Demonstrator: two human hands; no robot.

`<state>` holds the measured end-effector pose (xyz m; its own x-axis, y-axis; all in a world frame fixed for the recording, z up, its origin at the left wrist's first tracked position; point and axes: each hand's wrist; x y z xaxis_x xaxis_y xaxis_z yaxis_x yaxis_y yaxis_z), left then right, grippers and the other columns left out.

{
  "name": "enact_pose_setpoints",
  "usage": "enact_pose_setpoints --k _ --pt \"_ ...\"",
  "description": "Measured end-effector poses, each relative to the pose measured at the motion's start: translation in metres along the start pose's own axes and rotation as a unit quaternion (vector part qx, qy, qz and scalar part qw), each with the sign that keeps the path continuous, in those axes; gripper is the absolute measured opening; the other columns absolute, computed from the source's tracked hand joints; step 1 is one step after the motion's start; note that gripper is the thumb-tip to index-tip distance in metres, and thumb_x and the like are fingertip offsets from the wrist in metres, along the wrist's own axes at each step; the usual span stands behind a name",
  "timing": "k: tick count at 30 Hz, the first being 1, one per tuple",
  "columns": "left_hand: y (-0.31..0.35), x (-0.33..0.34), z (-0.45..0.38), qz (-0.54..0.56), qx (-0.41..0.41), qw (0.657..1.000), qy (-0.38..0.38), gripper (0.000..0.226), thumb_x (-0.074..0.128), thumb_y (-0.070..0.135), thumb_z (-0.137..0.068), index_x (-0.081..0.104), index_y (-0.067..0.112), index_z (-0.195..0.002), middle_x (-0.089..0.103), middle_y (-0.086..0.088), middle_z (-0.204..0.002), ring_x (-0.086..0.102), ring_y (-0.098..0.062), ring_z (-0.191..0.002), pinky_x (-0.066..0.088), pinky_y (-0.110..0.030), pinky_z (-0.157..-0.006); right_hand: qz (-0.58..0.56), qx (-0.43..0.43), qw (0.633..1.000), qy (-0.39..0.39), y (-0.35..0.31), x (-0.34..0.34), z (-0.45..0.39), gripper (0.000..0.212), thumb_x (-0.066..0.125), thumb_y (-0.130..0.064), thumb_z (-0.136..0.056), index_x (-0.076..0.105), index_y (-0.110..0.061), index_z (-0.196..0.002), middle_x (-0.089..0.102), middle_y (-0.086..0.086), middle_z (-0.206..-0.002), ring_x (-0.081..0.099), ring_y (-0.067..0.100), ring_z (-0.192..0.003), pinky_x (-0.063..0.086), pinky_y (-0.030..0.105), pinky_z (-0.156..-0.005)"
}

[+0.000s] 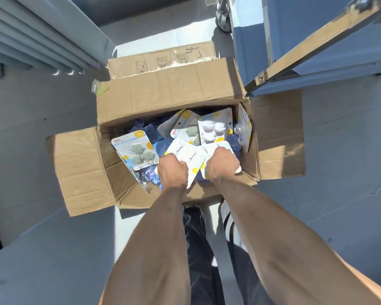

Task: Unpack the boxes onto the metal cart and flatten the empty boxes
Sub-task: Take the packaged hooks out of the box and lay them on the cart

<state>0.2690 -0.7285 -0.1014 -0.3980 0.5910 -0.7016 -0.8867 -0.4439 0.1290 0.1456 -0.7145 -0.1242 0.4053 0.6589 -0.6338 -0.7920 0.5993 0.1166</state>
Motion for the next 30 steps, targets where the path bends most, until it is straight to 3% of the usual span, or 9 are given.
enact_pose_setpoints --k 3,7,12,14,20,24,26,28,30 --pt "0.016 -0.006 0.008 0.007 -0.028 1.000 0.005 0.020 0.056 0.005 -0.087 0.065 -0.007 -0.101 0.064 -0.024 -0.103 0.063 -0.040 -0.095 0.053 -0.040 -0.076 -0.011 0.013 1.000 -0.004 0.009 -0.014 0.004 0.030 0.055 -0.015 -0.092 0.059 -0.011 -0.122 0.065 0.006 -0.118 0.064 0.027 -0.109 0.044 0.034 -0.067" --pt "0.036 -0.030 0.027 0.005 -0.055 0.998 -0.003 0.021 0.059 0.007 -0.086 0.066 -0.001 -0.105 0.067 -0.020 -0.108 0.064 -0.038 -0.102 0.052 -0.038 -0.081 -0.019 0.010 1.000 0.002 0.018 -0.043 0.024 0.029 0.055 -0.016 -0.094 0.060 -0.009 -0.122 0.066 0.009 -0.120 0.063 0.029 -0.112 0.051 0.035 -0.081" --pt "0.067 -0.107 0.080 -0.018 -0.052 0.998 -0.001 0.024 0.054 0.018 -0.091 0.068 0.008 -0.109 0.068 -0.013 -0.113 0.066 -0.030 -0.105 0.048 -0.031 -0.079 -0.006 0.001 1.000 0.021 0.029 -0.115 0.083 0.028 0.063 -0.017 -0.090 0.061 -0.014 -0.118 0.068 0.006 -0.113 0.066 0.024 -0.106 0.050 0.027 -0.072" --pt "0.082 -0.147 0.113 -0.027 -0.037 0.999 -0.003 0.024 0.054 0.016 -0.093 0.068 0.008 -0.111 0.069 -0.011 -0.114 0.066 -0.028 -0.106 0.048 -0.030 -0.078 -0.028 0.006 0.999 0.029 0.044 -0.153 0.123 0.029 0.059 -0.014 -0.090 0.062 -0.015 -0.119 0.067 0.006 -0.116 0.065 0.022 -0.109 0.052 0.027 -0.079" --pt "0.152 -0.249 0.231 -0.045 0.040 0.998 0.024 0.025 0.055 0.016 -0.091 0.069 0.010 -0.110 0.069 -0.010 -0.115 0.066 -0.028 -0.108 0.050 -0.031 -0.080 -0.152 0.068 0.986 0.018 0.111 -0.258 0.236 0.033 0.052 -0.020 -0.095 0.061 -0.015 -0.127 0.062 0.005 -0.130 0.059 0.022 -0.122 0.050 0.032 -0.094" --pt "0.203 -0.286 0.305 -0.034 0.083 0.994 0.059 0.021 0.056 0.027 -0.086 0.067 0.010 -0.090 0.070 -0.007 -0.090 0.066 -0.027 -0.083 0.051 -0.027 -0.070 -0.249 0.115 0.961 0.020 0.167 -0.313 0.270 0.034 0.053 -0.022 -0.093 0.062 -0.013 -0.124 0.062 0.007 -0.128 0.059 0.025 -0.121 0.049 0.034 -0.095" --pt "0.234 -0.291 0.336 -0.027 0.093 0.993 0.066 0.018 0.056 0.027 -0.085 0.064 0.011 -0.082 0.066 -0.006 -0.082 0.059 -0.025 -0.074 0.049 -0.026 -0.067 -0.314 0.108 0.943 0.016 0.198 -0.331 0.265 0.043 0.044 -0.032 -0.088 0.064 -0.009 -0.120 0.064 0.013 -0.123 0.061 0.029 -0.114 0.052 0.036 -0.095" --pt "0.272 -0.290 0.363 -0.012 0.106 0.992 0.074 0.018 0.055 0.026 -0.087 0.065 0.011 -0.085 0.066 -0.007 -0.086 0.060 -0.027 -0.078 0.048 -0.026 -0.068 -0.333 0.135 0.932 0.049 0.232 -0.365 0.268 0.044 0.039 -0.039 -0.094 0.066 -0.015 -0.119 0.064 0.010 -0.125 0.062 0.026 -0.115 0.052 0.032 -0.092" --pt "0.320 -0.278 0.386 0.003 0.132 0.988 0.080 0.027 0.054 0.028 -0.089 0.068 0.007 -0.098 0.071 -0.014 -0.100 0.066 -0.031 -0.093 0.051 -0.029 -0.077 -0.312 0.148 0.933 0.099 0.277 -0.409 0.274 0.039 0.039 -0.039 -0.102 0.066 -0.018 -0.121 0.063 0.006 -0.127 0.061 0.022 -0.117 0.052 0.032 -0.088"
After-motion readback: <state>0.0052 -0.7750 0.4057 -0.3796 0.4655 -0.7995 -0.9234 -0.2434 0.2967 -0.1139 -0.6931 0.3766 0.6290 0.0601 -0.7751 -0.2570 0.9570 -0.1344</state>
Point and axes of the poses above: each hand's wrist, its own z-axis away from the middle knuckle, its own x-axis out of the palm, y = z × x
